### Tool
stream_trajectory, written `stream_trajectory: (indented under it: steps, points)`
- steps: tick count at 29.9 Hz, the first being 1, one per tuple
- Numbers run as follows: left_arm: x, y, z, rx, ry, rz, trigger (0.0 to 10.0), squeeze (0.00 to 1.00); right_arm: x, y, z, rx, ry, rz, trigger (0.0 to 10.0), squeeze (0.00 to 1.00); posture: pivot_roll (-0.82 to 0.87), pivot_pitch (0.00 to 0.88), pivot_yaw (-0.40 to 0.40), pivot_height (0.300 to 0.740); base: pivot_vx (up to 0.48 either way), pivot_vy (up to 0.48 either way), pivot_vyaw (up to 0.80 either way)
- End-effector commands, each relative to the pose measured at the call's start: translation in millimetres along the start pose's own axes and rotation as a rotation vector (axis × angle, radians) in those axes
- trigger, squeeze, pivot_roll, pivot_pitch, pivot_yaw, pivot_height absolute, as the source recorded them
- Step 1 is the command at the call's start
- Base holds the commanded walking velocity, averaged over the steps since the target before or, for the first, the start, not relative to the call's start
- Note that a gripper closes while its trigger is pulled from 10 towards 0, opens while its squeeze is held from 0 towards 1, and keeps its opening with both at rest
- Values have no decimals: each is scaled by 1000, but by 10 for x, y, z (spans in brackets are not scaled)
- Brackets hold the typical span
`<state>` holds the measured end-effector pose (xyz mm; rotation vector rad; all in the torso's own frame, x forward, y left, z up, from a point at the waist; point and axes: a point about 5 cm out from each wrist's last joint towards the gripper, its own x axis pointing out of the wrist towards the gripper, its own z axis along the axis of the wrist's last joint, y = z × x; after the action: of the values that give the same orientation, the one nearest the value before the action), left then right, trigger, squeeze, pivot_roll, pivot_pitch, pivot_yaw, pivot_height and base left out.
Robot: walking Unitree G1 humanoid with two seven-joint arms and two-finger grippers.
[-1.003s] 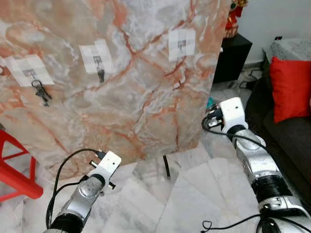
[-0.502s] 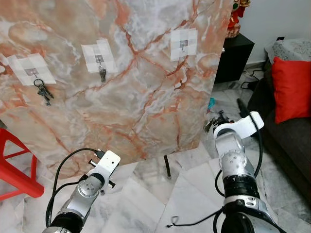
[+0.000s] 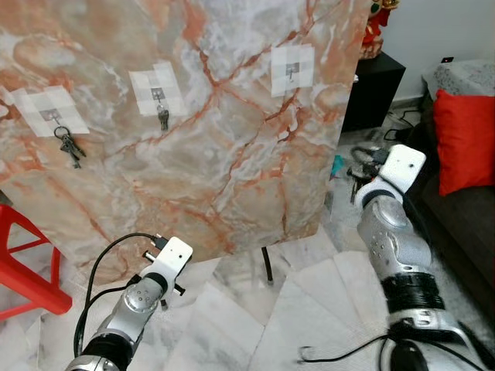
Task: Hang keys on a hook
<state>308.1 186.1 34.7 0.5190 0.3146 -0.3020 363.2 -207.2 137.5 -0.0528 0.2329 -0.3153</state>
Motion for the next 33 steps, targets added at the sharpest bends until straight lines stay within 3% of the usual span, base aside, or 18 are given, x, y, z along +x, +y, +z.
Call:
stream_trajectory:
  steps: [1,4,5,7,8,9,12,14,15,18,19,23,24,28,29,30,31,33]
  points:
    - [-17,-21,-63,-9,17,-11,10000,0,23,-227,-267,-70,103,-69,10000,0,55,61,19,740,0,0,0]
    - [-18,-37,-68,-14,19,-25,10000,0,24,-326,-429,-85,166,-79,10000,0,49,63,16,740,0,0,0]
    - [-19,-59,-71,-14,19,-42,10000,0,5,-344,-626,-179,224,-12,10000,0,48,63,16,740,0,0,0]
    - [-19,-101,-75,-17,20,-70,10000,0,-150,-385,-1164,-494,396,194,10000,0,53,64,16,740,0,0,0]
    - [-19,-106,-75,-20,19,-74,10000,0,-197,-384,-1266,-575,426,246,10000,0,54,64,16,740,0,0,0]
    - [-19,-106,-75,-20,19,-74,10000,0,-197,-384,-1266,-575,426,246,10000,0,54,64,16,740,0,0,0]
    - [-20,-131,-70,-20,14,-99,10000,0,-593,-420,-1896,-921,661,567,10000,0,47,68,18,740,0,0,0]
    - [-19,-142,-56,-18,3,-107,10000,0,-860,-515,-2212,-1038,802,704,10000,0,57,70,18,740,0,0,0]
    - [-17,-151,-36,-22,-9,-115,10000,0,-1006,-591,-2366,-1025,875,712,10000,0,57,70,18,740,0,0,0]
    - [-20,-151,-30,-24,-15,-121,10000,0,-1038,-593,-2404,-938,890,665,10000,0,63,73,22,740,0,0,0]
    - [-23,-151,-31,-26,-16,-127,10000,0,-1037,-555,-2406,-836,892,633,10000,0,53,75,24,740,0,0,0]
    - [-30,-177,-46,-23,-11,-152,10000,0,-971,-423,-2354,-124,885,340,10000,0,56,72,24,740,0,0,0]
    - [-31,-181,-50,-22,-10,-155,10000,0,-973,-456,-2361,-54,891,290,10000,0,56,72,24,740,0,0,0]
    - [-30,-191,-38,-27,-17,-160,10000,0,-1006,-519,-2400,27,905,207,10000,0,67,72,24,740,0,0,0]
    - [-31,-192,-33,-27,-20,-163,10000,0,-1009,-508,-2403,89,905,187,10000,0,65,73,25,740,0,0,0]
    - [-34,-189,-35,-27,-20,-167,10000,0,-985,-495,-2383,268,892,98,10000,0,64,75,28,740,0,0,0]
    - [-34,-189,-35,-27,-20,-167,10000,0,-985,-495,-2383,268,892,98,10000,0,64,75,28,740,0,0,0]
    - [-39,-184,-44,-26,-18,-167,10000,0,-942,-514,-2349,418,862,-14,10000,0,61,76,29,740,0,0,0]
